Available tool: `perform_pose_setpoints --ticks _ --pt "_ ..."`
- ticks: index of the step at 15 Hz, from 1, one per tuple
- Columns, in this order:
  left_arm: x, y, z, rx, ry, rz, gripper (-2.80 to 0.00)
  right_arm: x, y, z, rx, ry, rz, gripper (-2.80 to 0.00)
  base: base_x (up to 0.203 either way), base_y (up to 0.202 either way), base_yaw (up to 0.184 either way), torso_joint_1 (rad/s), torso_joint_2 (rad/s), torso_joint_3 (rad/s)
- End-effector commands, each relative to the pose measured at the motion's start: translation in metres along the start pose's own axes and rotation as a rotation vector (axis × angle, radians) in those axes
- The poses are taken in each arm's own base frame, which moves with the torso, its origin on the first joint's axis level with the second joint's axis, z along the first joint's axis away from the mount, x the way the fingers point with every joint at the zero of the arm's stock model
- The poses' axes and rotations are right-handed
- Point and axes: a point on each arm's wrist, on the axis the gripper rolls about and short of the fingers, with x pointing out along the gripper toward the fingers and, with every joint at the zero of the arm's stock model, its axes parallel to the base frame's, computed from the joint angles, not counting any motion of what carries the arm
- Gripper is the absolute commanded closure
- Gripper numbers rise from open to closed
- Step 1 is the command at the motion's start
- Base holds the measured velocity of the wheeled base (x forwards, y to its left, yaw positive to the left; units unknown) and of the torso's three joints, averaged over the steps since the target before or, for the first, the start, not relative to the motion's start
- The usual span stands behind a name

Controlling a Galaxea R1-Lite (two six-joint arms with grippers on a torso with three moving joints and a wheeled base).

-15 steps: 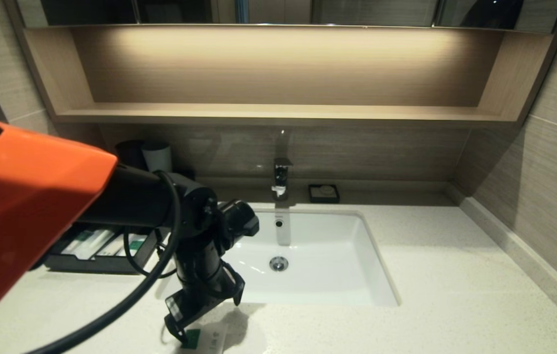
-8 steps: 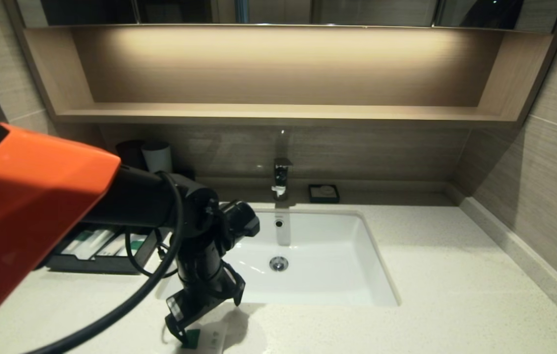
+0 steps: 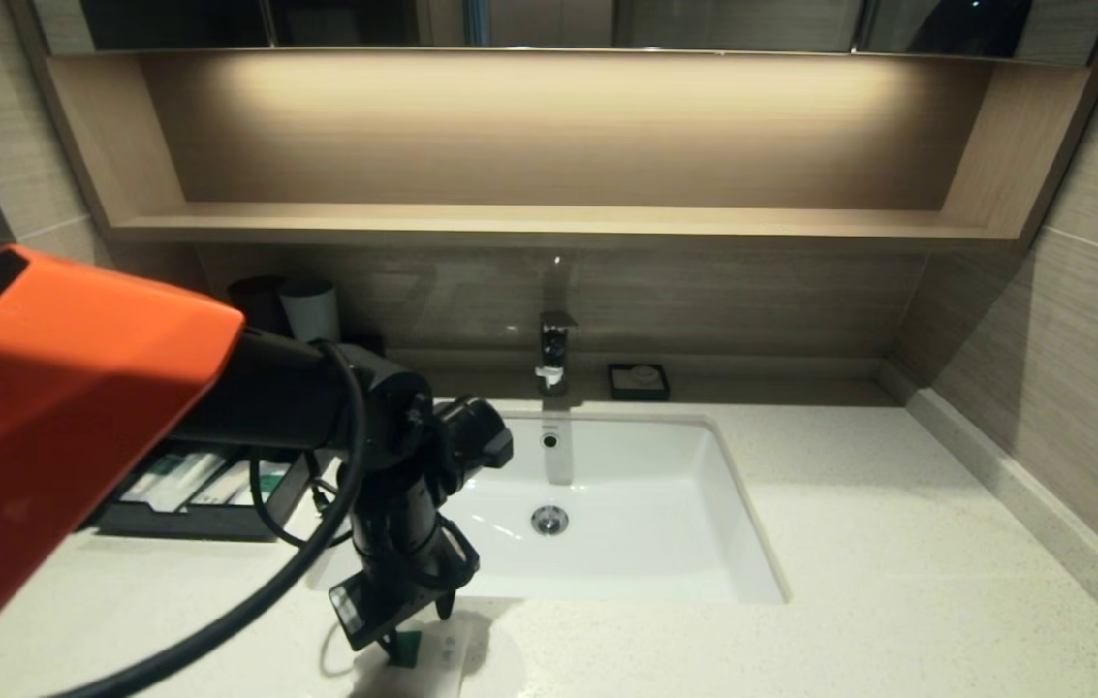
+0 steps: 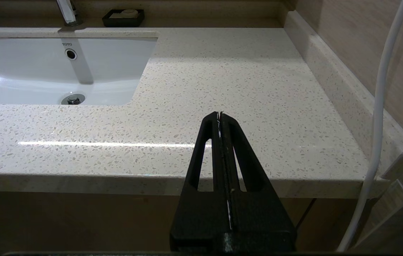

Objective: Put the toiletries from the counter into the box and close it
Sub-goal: Pick up the bathroom toiletry

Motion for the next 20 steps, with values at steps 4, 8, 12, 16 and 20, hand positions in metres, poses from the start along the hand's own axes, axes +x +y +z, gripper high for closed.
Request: perform_pose_setpoints --ticks 4,8,12,16,20 --pt "0.000 0.000 0.000 -0.007 0.001 0.005 0.00 0.000 0.000 0.000 0.000 0.001 0.000 0.00 0.000 0.000 0.000 0.000 0.00 0.000" --pt "0.000 0.000 0.000 -0.009 0.001 0.004 0.00 0.000 0.000 0.000 0.000 0.000 0.000 0.00 0.000 0.000 0.000 0.000 0.00 0.000" --pt "-0.006 0.002 0.000 -0.012 -0.002 -0.014 0.00 0.000 0.000 0.000 0.000 0.000 0.000 0.00 0.000 0.000 0.000 0.000 0.00 0.000" --pt "-0.032 0.004 0.005 -0.024 -0.033 -0.099 0.00 0.000 0.000 0.000 0.000 0.001 0.000 0.00 0.000 0.000 0.000 0.000 0.00 0.000" --pt "-0.061 0.016 0.029 -0.079 -0.090 -0.183 0.00 0.000 0.000 0.000 0.000 0.000 0.000 0.00 0.000 0.000 0.000 0.000 0.00 0.000"
